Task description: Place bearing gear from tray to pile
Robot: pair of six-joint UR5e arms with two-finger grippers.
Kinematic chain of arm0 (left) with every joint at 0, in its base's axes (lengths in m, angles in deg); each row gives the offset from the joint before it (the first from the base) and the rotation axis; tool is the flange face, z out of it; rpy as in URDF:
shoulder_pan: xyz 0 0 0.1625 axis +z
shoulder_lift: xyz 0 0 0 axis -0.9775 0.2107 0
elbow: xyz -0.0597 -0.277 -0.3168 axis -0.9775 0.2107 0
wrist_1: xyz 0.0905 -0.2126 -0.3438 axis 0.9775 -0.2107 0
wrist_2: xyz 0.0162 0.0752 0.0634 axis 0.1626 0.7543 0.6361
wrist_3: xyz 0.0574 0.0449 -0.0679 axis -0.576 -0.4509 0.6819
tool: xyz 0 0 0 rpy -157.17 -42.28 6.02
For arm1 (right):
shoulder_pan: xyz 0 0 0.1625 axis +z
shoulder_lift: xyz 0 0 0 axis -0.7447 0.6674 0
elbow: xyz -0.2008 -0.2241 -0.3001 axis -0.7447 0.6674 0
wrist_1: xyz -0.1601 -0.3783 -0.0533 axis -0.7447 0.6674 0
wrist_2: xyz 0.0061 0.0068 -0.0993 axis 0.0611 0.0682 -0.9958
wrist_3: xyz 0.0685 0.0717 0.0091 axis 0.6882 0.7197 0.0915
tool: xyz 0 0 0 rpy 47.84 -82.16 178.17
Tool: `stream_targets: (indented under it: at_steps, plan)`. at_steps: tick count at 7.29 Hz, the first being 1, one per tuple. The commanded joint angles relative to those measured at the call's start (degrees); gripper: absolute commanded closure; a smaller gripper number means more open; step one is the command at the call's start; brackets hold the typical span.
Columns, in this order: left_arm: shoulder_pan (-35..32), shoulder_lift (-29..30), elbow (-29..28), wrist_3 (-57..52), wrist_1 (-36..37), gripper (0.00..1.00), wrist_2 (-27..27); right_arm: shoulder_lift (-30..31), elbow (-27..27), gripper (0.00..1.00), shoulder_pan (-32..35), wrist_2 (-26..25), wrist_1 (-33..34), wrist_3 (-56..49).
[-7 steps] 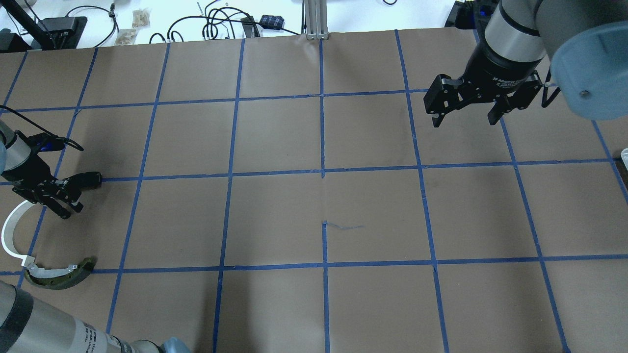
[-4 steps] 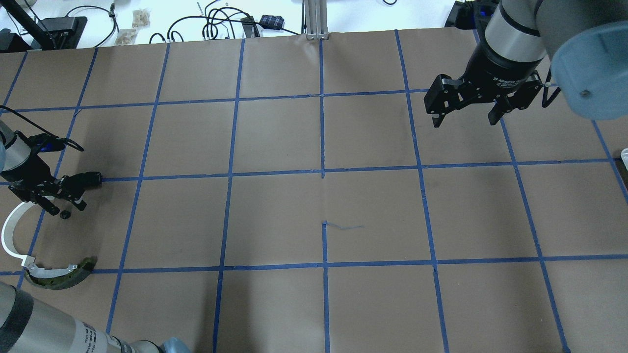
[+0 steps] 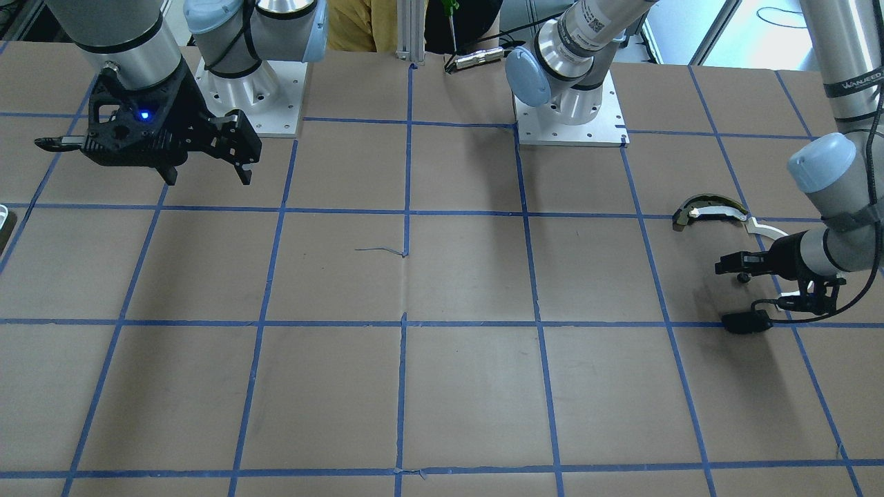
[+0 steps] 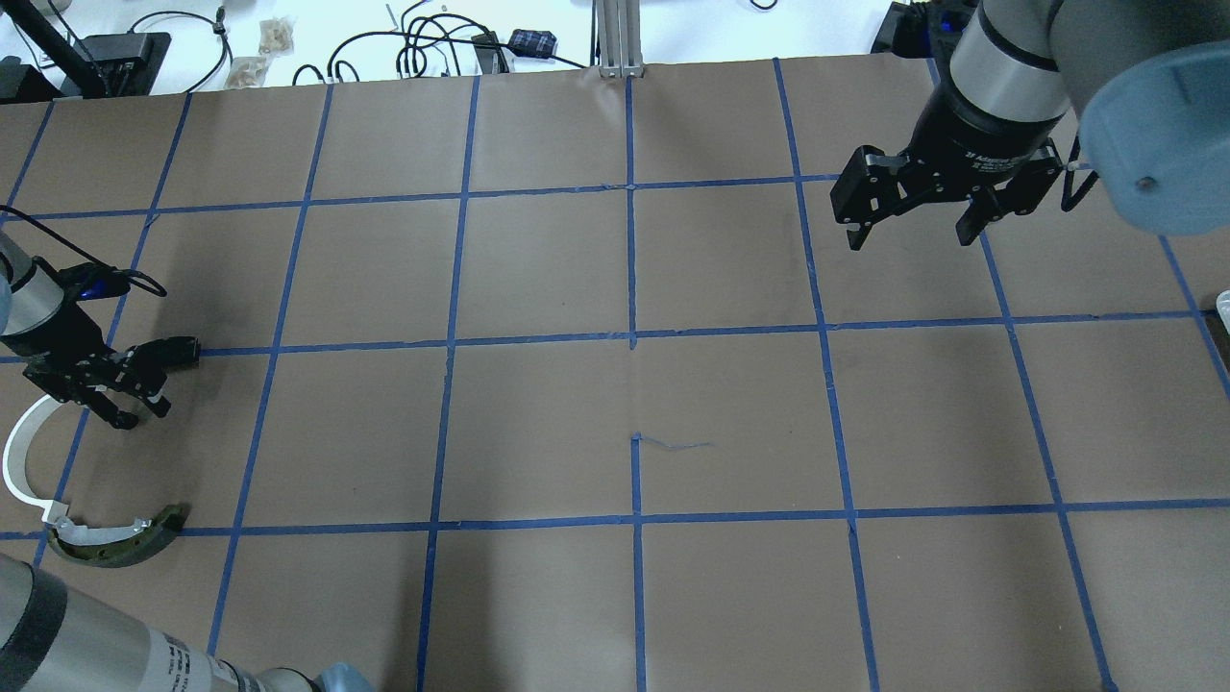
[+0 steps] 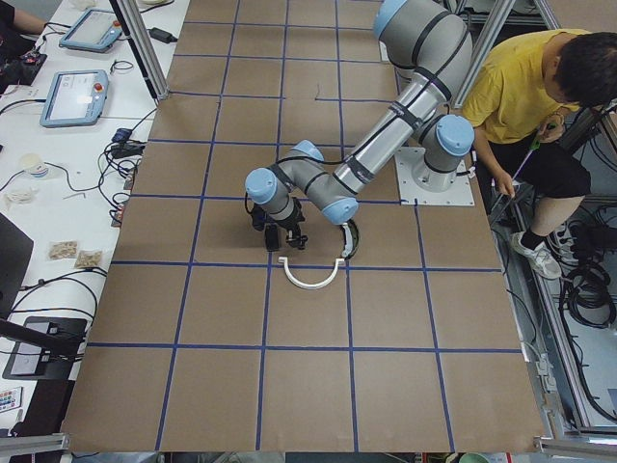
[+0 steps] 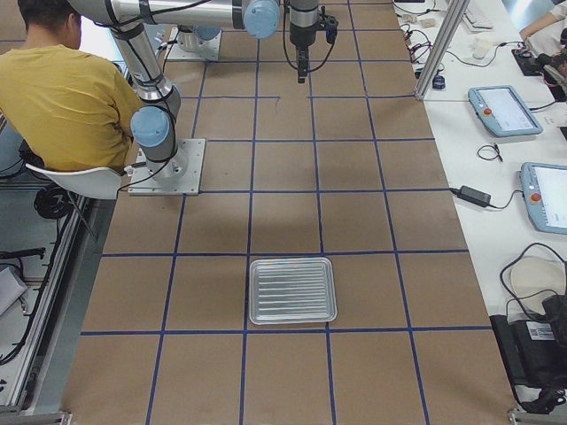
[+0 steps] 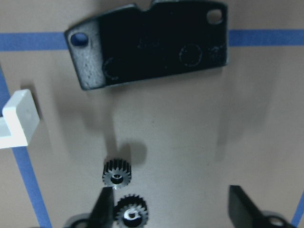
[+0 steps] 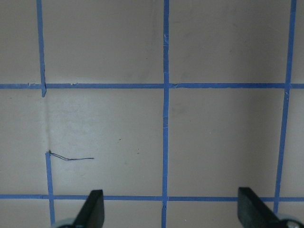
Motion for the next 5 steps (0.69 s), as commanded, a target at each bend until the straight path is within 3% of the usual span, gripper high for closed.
stream_targets:
  at_steps: [1,2,3,4,5]
  plan:
    - [-0.02,-0.01,-0.01,0.19,-0.02,0.33,-0.17,0.09,-0.09,0.0,0.0,0.0,-0.09,0.01]
    - [-0.02,-0.1,-0.01,0.28,-0.11,0.25,-0.09,0.09,-0.26,0.0,0.0,0.0,-0.09,0.01]
    - [-0.02,-0.19,-0.1,0.28,-0.11,0.07,-0.09,0.09,-0.26,0.0,0.0,0.0,-0.09,0.01]
    - [-0.19,-0.36,-0.88,0.28,-0.2,0.0,0.09,0.09,-0.26,0.0,0.0,0.0,-0.09,0.01]
    - [-1.85,-1.75,-1.93,0.46,-1.42,0.0,0.18,0.09,-0.26,0.0,0.0,0.0,-0.09,0.01]
